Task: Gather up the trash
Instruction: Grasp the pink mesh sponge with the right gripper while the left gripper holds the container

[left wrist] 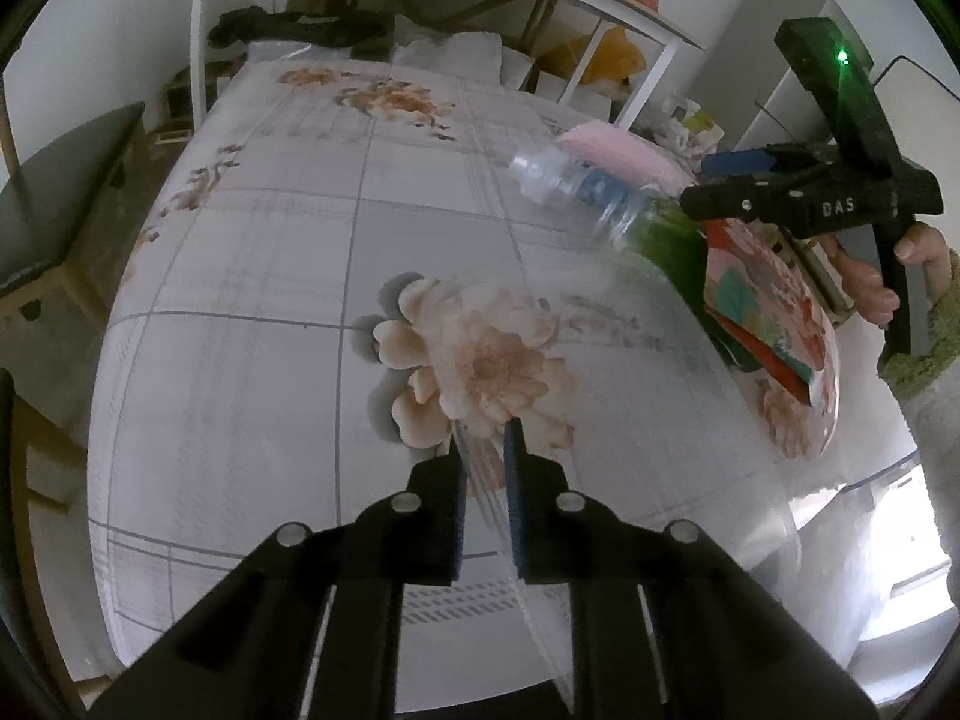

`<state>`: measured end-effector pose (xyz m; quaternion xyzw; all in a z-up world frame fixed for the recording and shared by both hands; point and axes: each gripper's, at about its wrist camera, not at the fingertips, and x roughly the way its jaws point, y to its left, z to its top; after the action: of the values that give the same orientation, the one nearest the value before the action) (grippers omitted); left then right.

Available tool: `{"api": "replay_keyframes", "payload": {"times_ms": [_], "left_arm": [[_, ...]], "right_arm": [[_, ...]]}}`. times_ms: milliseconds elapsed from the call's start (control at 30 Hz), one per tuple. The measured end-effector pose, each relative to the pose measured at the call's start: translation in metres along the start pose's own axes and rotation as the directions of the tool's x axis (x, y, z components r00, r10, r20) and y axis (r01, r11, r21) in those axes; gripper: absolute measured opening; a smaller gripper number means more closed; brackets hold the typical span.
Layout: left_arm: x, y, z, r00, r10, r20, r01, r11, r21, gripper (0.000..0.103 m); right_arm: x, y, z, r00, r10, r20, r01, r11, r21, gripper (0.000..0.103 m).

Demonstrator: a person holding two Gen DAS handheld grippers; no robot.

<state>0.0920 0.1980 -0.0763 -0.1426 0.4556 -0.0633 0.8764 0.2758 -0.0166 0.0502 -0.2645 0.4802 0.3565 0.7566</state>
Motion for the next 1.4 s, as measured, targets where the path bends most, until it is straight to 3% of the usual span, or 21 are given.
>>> {"api": "replay_keyframes", "payload": {"times_ms": [233, 400, 500, 667, 800, 867, 933, 967, 1100, 1400], "left_arm": [[-0.001, 0.004, 0.000, 1.000, 0.003, 0.008, -0.003, 1.000, -0.018, 0.007], [-0.005, 0.009, 0.003, 0.999, -0.003, 0.038, 0.004, 0.999, -0.035, 0.004], [-0.005, 0.014, 0.004, 0.999, -0.002, 0.049, 0.005, 0.999, -0.045, 0.004], [-0.008, 0.028, 0.006, 0.997, -0.013, 0.071, 0.019, 0.996, -0.089, 0.003], [-0.008, 0.036, 0.008, 0.997, -0.025, 0.079, 0.034, 0.993, -0.113, 0.003], [-0.008, 0.038, 0.008, 0.996, -0.033, 0.079, 0.042, 0.992, -0.117, 0.003], [-0.008, 0.039, 0.009, 0.996, -0.038, 0.080, 0.047, 0.992, -0.119, 0.003], [-0.008, 0.040, 0.009, 0.996, -0.041, 0.080, 0.051, 0.991, -0.122, 0.003], [-0.007, 0.043, 0.011, 0.995, -0.053, 0.082, 0.064, 0.989, -0.135, 0.003], [-0.006, 0.055, 0.012, 0.994, -0.073, 0.083, 0.086, 0.983, -0.161, 0.004]], "right_arm": [[-0.007, -0.009, 0.004, 0.998, 0.047, 0.052, -0.052, 0.995, 0.088, 0.095], [-0.024, -0.033, 0.020, 0.988, 0.080, 0.131, -0.108, 0.969, 0.223, 0.095], [-0.026, -0.062, 0.032, 0.977, 0.135, 0.167, -0.189, 0.909, 0.372, 0.095], [-0.005, -0.105, 0.053, 0.961, 0.209, 0.181, -0.276, 0.763, 0.584, 0.092], [0.023, -0.120, 0.074, 0.950, 0.277, 0.147, -0.304, 0.698, 0.648, 0.092], [0.037, -0.119, 0.088, 0.962, 0.256, 0.092, -0.254, 0.722, 0.643, 0.092], [0.056, -0.112, 0.106, 0.985, 0.171, -0.005, -0.133, 0.786, 0.604, 0.092], [0.063, -0.110, 0.110, 0.987, 0.156, -0.030, -0.108, 0.798, 0.593, 0.092], [0.102, -0.107, 0.128, 0.984, 0.104, -0.145, -0.005, 0.826, 0.563, 0.094], [0.133, -0.089, 0.138, 0.969, -0.021, -0.245, 0.126, 0.898, 0.421, 0.095]]}}
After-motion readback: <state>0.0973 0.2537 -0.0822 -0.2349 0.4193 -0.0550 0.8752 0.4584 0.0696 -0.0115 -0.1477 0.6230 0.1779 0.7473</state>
